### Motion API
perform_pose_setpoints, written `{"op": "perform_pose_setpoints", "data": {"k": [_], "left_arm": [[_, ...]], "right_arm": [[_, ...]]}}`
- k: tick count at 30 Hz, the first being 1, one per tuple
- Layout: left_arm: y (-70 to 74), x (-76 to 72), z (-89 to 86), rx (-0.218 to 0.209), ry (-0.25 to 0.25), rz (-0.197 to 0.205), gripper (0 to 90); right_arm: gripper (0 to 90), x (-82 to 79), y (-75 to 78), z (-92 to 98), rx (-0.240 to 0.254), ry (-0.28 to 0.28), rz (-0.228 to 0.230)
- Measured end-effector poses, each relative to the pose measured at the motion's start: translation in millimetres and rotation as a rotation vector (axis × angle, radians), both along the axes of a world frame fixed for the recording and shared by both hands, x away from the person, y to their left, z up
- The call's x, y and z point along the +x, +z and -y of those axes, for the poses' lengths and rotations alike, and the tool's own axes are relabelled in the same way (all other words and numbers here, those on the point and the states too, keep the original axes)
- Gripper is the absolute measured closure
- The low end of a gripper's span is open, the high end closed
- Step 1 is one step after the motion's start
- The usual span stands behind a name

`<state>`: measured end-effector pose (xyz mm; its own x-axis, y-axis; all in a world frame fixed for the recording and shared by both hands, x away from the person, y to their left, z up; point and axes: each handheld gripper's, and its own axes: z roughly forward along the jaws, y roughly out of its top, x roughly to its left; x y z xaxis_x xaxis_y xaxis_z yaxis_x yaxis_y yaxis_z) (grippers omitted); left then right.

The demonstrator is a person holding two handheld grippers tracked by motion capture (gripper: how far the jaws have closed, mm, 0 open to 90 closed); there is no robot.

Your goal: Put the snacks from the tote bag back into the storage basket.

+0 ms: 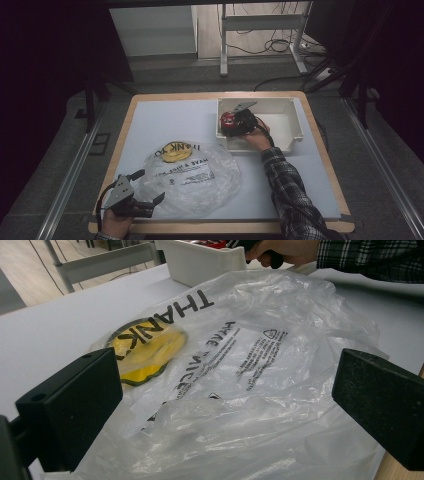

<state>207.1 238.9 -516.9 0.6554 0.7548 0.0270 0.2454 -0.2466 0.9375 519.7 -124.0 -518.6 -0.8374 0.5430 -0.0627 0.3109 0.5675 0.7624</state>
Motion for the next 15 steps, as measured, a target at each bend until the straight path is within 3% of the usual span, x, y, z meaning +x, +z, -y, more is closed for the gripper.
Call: {"op": "perform_pose_setpoints", "data": {"k": [15], "left_arm": [[0.1, -0.1, 0.1, -0.001, 0.0, 0.001, 0.0]], "right_arm": [[21.0, -0.9, 2.4, 1.2, 0.01, -0.017, 0.004]]}}
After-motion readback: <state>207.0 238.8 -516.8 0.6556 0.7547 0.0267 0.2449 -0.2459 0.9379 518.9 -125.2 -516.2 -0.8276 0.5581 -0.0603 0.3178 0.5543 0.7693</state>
